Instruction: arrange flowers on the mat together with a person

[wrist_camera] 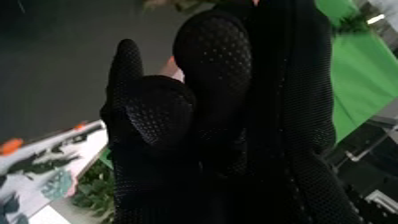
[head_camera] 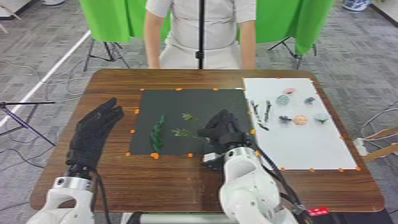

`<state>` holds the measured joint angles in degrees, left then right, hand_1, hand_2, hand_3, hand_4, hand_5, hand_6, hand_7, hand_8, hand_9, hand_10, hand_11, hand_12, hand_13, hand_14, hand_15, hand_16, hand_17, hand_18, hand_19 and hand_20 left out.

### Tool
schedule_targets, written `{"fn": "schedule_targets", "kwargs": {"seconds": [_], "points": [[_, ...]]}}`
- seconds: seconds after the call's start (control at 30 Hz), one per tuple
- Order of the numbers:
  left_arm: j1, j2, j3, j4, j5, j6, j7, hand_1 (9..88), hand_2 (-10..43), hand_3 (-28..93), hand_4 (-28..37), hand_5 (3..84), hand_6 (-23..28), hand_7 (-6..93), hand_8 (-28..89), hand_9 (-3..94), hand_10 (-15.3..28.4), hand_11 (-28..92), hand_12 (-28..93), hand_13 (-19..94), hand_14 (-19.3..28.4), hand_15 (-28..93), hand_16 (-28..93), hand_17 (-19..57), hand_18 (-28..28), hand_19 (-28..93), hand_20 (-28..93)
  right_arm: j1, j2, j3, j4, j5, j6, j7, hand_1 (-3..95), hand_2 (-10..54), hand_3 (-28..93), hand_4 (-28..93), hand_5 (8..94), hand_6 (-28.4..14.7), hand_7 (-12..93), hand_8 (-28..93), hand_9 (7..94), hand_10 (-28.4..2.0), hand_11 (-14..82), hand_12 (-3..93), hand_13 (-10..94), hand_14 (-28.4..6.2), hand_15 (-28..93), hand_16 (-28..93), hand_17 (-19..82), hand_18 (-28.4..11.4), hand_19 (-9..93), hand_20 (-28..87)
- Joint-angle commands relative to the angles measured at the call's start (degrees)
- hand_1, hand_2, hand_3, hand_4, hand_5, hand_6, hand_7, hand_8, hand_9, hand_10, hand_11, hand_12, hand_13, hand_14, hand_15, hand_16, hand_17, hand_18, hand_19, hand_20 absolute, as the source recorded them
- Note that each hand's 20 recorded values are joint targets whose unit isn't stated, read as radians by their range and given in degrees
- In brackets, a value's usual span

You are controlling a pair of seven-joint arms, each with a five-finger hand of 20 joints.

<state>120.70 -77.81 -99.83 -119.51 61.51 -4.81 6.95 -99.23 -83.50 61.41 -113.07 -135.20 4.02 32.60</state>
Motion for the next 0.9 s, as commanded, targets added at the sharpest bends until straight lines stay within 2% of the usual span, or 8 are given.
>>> {"fn": "schedule_targets", "kwargs": {"seconds": [0.03,0.57,0.9], "points": [[0.9,0.18,-0.34,-0.34,0.55,-0.98,-1.14,26.5,-6.0,64,-19.1,41.2,3.1,11.4,-7,40.0,12.6,11,16,30,16.3,8,6,1.1,12.2,2,16,1.2,-0.9,-2.0,1.7,1.1,-1.5,-0.1,85.3,-9.5,-28,33,91.7,3.0,19,9,93.7,-8.8,38.7,18.2,76,-11.7,70,31,29,-17.1,57,40],[0.7,0.14,-0.62,-0.40,0.81,-1.67,-1.58,26.7,-6.0,64,-19.1,41.1,3.1,11.8,-7,40.2,12.8,11,16,30,16.4,8,7,0.4,12.7,3,16,2.5,-1.1,-3.3,4.3,0.6,-2.8,-2.2,80.3,-9.5,-28,28,89.2,1.8,18,8,93.7,-9.5,33.7,18.5,74,-12.1,68,30,28,-17.0,57,39],[0.7,0.16,-0.73,-0.40,0.93,-1.96,-1.52,27.0,-6.0,64,-19.2,41.2,3.2,11.8,-7,40.4,12.9,11,16,31,16.9,8,7,0.2,12.8,3,16,2.3,-1.0,-3.2,4.7,0.3,-3.6,-3.4,72.7,-9.5,-28,34,87.9,2.2,18,5,93.7,-9.7,31.1,20.0,74,-12.4,68,30,28,-17.1,56,39]]}}
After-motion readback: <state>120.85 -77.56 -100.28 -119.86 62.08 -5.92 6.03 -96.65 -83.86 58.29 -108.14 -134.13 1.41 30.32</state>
